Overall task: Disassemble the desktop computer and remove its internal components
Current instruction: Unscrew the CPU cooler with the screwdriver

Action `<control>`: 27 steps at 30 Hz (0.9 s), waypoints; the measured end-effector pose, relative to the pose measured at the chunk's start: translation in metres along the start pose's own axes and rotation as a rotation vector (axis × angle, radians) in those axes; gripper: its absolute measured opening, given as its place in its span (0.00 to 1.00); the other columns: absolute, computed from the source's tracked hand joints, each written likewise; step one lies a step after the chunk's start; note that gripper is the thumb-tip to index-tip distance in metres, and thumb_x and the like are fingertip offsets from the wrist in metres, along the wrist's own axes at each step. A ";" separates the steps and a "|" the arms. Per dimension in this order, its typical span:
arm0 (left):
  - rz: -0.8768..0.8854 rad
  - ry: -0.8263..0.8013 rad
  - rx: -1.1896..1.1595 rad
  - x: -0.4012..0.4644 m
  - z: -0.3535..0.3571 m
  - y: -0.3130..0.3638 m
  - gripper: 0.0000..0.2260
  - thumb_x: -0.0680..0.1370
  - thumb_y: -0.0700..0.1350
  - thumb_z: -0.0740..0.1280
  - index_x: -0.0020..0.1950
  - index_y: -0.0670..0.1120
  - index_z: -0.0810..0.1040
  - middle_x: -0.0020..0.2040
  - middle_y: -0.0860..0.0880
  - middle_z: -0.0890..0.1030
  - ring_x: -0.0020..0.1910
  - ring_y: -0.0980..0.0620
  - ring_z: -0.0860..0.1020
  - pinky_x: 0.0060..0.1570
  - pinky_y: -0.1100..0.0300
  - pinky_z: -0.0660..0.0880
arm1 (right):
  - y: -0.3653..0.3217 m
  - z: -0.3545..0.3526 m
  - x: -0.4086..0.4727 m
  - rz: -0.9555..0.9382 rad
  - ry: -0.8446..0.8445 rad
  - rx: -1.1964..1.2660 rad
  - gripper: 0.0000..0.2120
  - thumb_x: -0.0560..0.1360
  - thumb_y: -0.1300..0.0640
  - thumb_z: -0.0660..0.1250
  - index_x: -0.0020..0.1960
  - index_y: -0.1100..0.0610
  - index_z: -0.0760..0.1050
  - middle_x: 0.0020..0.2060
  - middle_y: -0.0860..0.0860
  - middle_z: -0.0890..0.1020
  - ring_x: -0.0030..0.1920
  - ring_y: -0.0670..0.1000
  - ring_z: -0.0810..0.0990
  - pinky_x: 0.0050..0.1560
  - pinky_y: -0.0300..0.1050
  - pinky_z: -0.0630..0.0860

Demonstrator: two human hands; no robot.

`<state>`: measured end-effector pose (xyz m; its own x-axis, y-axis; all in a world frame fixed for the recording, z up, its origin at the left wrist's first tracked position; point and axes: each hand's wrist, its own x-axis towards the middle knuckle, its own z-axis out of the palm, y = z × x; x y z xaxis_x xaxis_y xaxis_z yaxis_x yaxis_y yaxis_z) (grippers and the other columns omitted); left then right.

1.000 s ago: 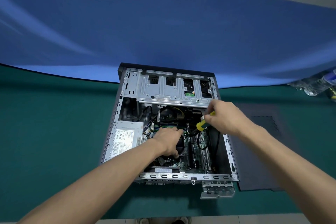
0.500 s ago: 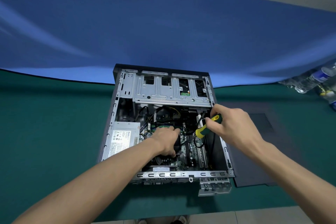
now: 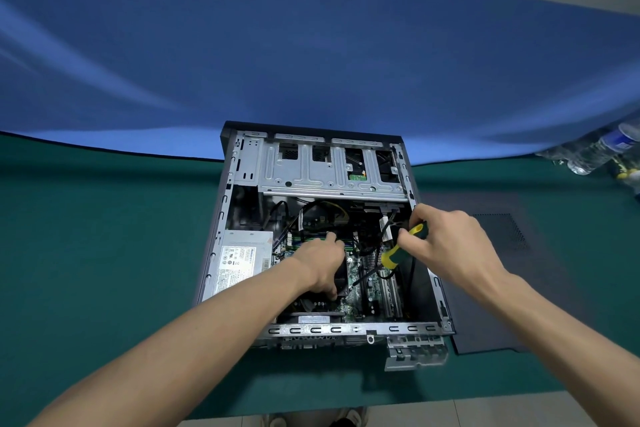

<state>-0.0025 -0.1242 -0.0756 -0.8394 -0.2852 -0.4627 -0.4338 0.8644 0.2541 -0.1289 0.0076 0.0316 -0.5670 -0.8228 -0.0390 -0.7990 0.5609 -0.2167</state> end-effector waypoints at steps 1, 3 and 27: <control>-0.001 0.000 -0.003 0.000 0.000 0.000 0.36 0.65 0.53 0.78 0.65 0.38 0.67 0.65 0.41 0.67 0.60 0.40 0.73 0.57 0.53 0.72 | 0.000 0.000 0.000 0.007 -0.001 0.008 0.09 0.70 0.47 0.65 0.39 0.52 0.72 0.20 0.48 0.71 0.25 0.51 0.70 0.24 0.41 0.60; -0.001 0.000 -0.007 0.001 0.000 0.001 0.36 0.65 0.53 0.78 0.66 0.39 0.67 0.65 0.41 0.67 0.60 0.40 0.73 0.57 0.53 0.72 | -0.001 0.002 0.000 0.013 -0.005 0.014 0.09 0.70 0.47 0.65 0.39 0.52 0.72 0.20 0.48 0.71 0.26 0.51 0.70 0.25 0.41 0.62; -0.024 -0.014 0.001 0.006 0.004 0.003 0.37 0.68 0.53 0.76 0.69 0.40 0.63 0.66 0.40 0.70 0.64 0.40 0.71 0.64 0.48 0.69 | -0.029 0.005 0.011 0.025 -0.030 -0.114 0.15 0.74 0.45 0.62 0.37 0.56 0.69 0.27 0.50 0.72 0.30 0.54 0.69 0.27 0.44 0.60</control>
<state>-0.0070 -0.1216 -0.0812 -0.8239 -0.2998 -0.4808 -0.4533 0.8580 0.2417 -0.1110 -0.0178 0.0328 -0.5825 -0.8096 -0.0723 -0.8031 0.5870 -0.1028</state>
